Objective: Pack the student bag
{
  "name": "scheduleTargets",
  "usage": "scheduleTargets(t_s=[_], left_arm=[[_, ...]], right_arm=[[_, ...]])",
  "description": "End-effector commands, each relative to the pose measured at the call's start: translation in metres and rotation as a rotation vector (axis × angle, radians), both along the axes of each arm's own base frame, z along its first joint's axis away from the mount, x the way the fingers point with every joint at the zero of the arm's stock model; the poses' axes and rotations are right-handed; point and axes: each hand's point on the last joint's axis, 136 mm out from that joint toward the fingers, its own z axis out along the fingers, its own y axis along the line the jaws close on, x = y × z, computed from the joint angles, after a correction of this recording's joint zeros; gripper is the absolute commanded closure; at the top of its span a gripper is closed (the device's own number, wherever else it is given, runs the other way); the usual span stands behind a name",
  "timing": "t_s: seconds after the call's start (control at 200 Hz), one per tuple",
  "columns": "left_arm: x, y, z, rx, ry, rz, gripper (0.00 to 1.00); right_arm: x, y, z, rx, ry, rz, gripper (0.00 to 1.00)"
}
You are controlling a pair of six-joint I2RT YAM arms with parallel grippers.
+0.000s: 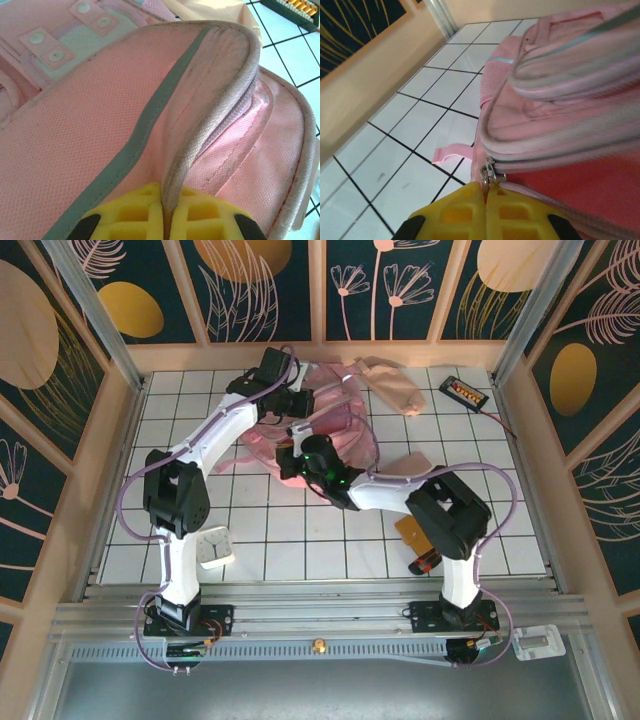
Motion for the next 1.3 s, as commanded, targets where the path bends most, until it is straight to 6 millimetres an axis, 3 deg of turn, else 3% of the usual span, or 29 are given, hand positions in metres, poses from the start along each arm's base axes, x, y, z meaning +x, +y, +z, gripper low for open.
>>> scheduleTargets(t_s=[0.0, 0.135, 0.245, 0.34, 0.43, 0.47, 0.555, 0.726, 0.891, 1.006, 1.086, 1.191, 1.296], left_arm=[[-0.001, -0.018, 0.046, -0.117, -0.102, -0.01, 1.0], [-0.004, -0.017, 0.045, -0.114, -0.1, -0.02, 1.0], [-0.004, -0.013, 0.045, -0.087, -0.109, -0.016, 1.0], [-0.005, -0.013, 0.042, -0.085, -0.103, -0.017, 1.0], [-0.005, -0.013, 0.046, -0.089, -0.109, -0.018, 1.0], [-0.005, -0.012, 0.046, -0.084, -0.113, -0.018, 1.0], [-0.007, -0.011, 0.046, -0.065, -0.122, -0.033, 1.0], [-0.016, -0.007, 0.041, -0.031, -0.135, -0.083, 1.0], [-0.019, -0.003, 0.034, 0.018, -0.147, -0.119, 1.0], [-0.018, -0.001, 0.032, 0.037, -0.154, -0.124, 1.0], [-0.019, -0.002, 0.03, 0.042, -0.152, -0.132, 1.0], [-0.017, -0.001, 0.026, 0.056, -0.15, -0.136, 1.0], [-0.016, -0.001, 0.027, 0.057, -0.153, -0.136, 1.0]], right_arm=[[-0.006, 0.048, 0.022, -0.05, -0.14, 0.101, 1.0], [0.008, 0.069, -0.002, -0.146, -0.035, 0.123, 1.0], [0.008, 0.084, -0.004, -0.185, 0.013, 0.154, 1.0], [0.007, 0.087, 0.007, -0.189, -0.033, 0.144, 1.0], [0.004, 0.088, 0.03, -0.097, -0.108, 0.147, 1.0], [-0.003, 0.087, 0.039, -0.021, -0.114, 0.183, 0.87], [-0.004, 0.07, 0.049, 0.129, -0.035, 0.197, 0.62], [-0.009, 0.014, 0.07, 0.353, 0.178, 0.227, 0.43], [-0.016, -0.042, 0.072, 0.4, 0.387, 0.15, 0.4], [-0.008, -0.078, 0.055, 0.349, 0.576, 0.002, 0.39], [-0.001, -0.1, 0.055, 0.385, 0.654, -0.068, 0.39], [0.008, -0.114, 0.078, 0.453, 0.605, -0.087, 0.38], [0.018, -0.111, 0.076, 0.464, 0.658, -0.107, 0.38]])
